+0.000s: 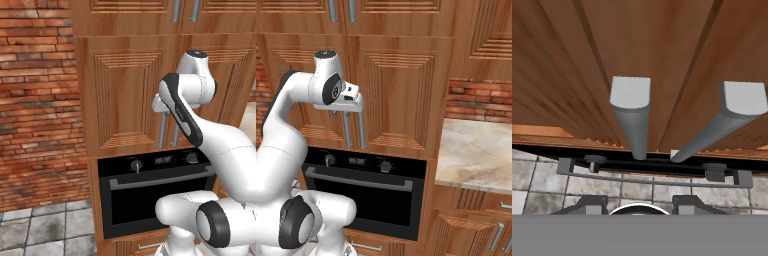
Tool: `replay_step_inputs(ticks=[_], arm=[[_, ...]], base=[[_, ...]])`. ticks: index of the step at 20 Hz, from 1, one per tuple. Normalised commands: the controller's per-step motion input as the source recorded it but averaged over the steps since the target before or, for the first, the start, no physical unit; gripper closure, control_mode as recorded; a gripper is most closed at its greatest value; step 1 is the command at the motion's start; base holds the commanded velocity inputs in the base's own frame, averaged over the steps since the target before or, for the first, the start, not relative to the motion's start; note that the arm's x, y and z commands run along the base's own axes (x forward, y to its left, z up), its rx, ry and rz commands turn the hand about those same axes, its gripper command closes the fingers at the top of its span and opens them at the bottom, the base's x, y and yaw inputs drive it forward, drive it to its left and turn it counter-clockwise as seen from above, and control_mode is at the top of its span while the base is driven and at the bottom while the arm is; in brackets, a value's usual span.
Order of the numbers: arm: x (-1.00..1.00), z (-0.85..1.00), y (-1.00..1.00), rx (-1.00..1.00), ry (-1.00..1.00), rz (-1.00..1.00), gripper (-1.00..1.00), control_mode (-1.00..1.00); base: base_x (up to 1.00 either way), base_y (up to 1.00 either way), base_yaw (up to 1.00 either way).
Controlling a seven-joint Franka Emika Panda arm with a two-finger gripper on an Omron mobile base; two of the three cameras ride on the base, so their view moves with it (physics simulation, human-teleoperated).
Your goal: Retrieve the bowl from the cabinet, then place the raw meat into the bowl to avoid contamination.
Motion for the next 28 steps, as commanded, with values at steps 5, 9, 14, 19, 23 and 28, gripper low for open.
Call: replay_step_inputs(ticks=[5,9,14,19,23,28], arm=[[0.01,-0.01,0.01,0.0,-0.01,0.0,-1.0,-1.0],[0.0,0.0,0.0,0.0,0.0,0.0,-1.0,-1.0],[0.04,0.0,0.0,0.0,-0.02,0.0,-1.0,-1.0],[0.16,0.0,0.04,-0.01,-0.12,-0.02,-1.0,-1.0],[0.29,-0.02,0.18,-0.03,-0.14,-0.08,-1.0,-1.0],[0.33,-0.08,0.17,-0.04,-0.13,-0.09,-1.0,-1.0]], base=[[0.0,0.0,0.0],[0.0,0.0,0.0],[0.0,0.0,0.0],[0.0,0.0,0.0],[0.0,0.0,0.0],[0.0,0.0,0.0]])
